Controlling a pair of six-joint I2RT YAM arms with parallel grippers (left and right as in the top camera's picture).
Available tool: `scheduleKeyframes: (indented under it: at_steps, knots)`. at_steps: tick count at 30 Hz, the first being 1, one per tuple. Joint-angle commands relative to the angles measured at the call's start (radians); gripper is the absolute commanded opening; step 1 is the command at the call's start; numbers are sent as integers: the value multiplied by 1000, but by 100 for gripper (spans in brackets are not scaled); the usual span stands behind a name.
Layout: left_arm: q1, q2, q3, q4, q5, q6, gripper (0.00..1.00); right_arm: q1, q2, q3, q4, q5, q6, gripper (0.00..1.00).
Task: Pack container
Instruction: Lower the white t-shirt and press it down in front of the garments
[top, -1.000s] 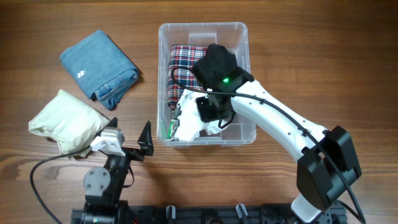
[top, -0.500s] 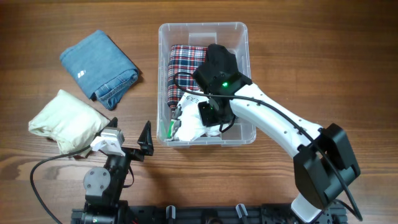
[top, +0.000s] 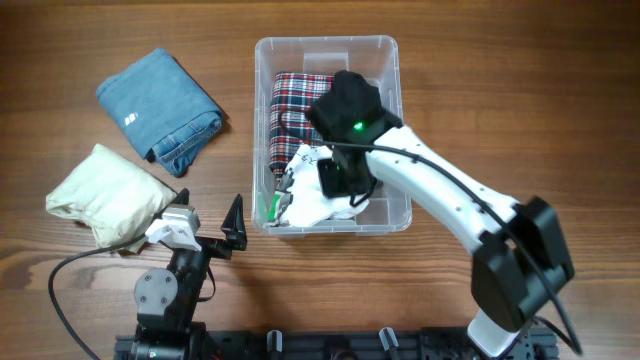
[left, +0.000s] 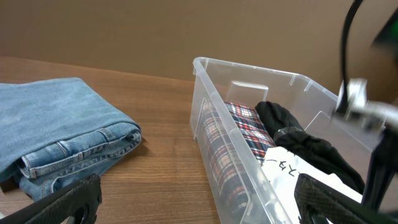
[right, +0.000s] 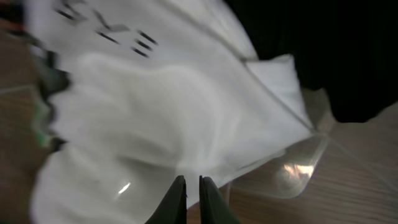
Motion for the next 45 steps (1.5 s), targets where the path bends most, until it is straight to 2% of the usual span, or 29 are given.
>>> scheduleKeyframes:
  at_steps: [1,5,13,25,38,45]
  knots:
    - [-5,0,-8,3,8,16,100,3,-74,120,-40,-69,-42,11]
    - [-5,0,-8,3,8,16,100,9,-74,121,-52,-278,-124,11]
    - [-5,0,-8,3,8,16,100,63,-74,47,-92,-252,-134,15]
    - [-5,0,-8,3,8,16,100,67,-74,-100,42,-290,-101,15]
    - [-5,0,-8,3,8,16,100,67,-67,-111,103,-290,-83,16]
    - [-5,0,-8,3,8,16,100,67,-8,-111,130,-290,-83,16]
